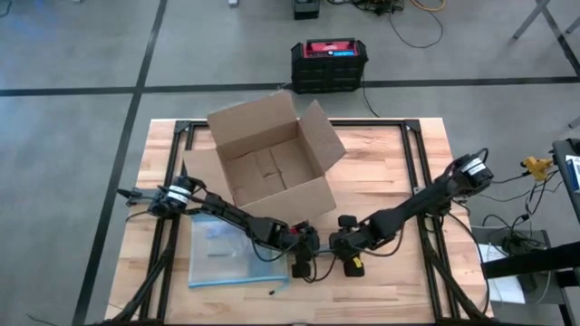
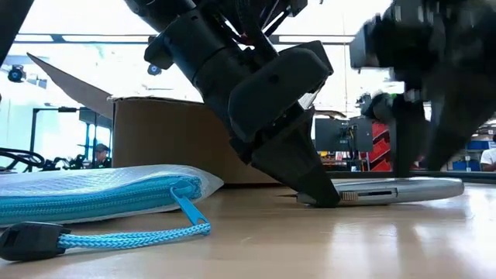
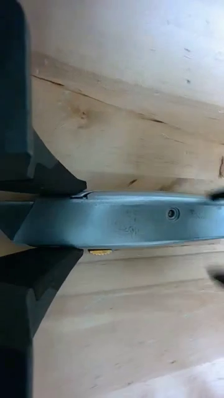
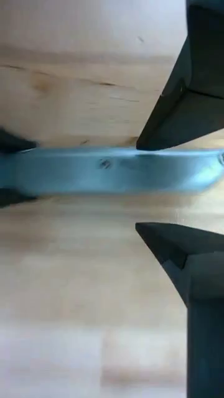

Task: Unpack boxes
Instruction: Break down the cardboard box until it is fully flat

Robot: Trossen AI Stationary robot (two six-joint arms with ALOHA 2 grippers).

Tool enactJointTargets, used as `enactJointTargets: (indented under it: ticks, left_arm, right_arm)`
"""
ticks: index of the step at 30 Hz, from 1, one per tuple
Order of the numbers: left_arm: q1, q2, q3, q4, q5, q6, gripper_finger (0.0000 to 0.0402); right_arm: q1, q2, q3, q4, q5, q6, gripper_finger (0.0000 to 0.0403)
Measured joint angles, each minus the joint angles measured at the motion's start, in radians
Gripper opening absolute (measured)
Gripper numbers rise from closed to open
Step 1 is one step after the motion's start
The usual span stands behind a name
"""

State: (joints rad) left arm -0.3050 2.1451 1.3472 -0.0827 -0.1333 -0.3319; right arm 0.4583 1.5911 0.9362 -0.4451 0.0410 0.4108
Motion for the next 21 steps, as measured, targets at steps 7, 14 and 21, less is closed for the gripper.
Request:
enactJointTargets:
  ticks: [7, 14, 21]
  left_arm:
    - [0.008, -0.055, -0.004, -0.105, 0.019, -0.008, 0.0091]
    - [0.026, -0.180, -0.005, -0.225, 0.032, -0.003, 0.0091]
    - [0.064, -0.265, -0.005, -0.302, 0.145, -0.068, 0.0091]
  right_arm:
    - [0.004, -0.097, 0.062, -0.139, 0.069, -0.010, 0.0244]
    - [0.029, -0.211, 0.067, -0.169, 0.128, 0.042, 0.0274]
    - [0.063, -0.355, 0.072, -0.177, 0.304, 0.043, 0.0296]
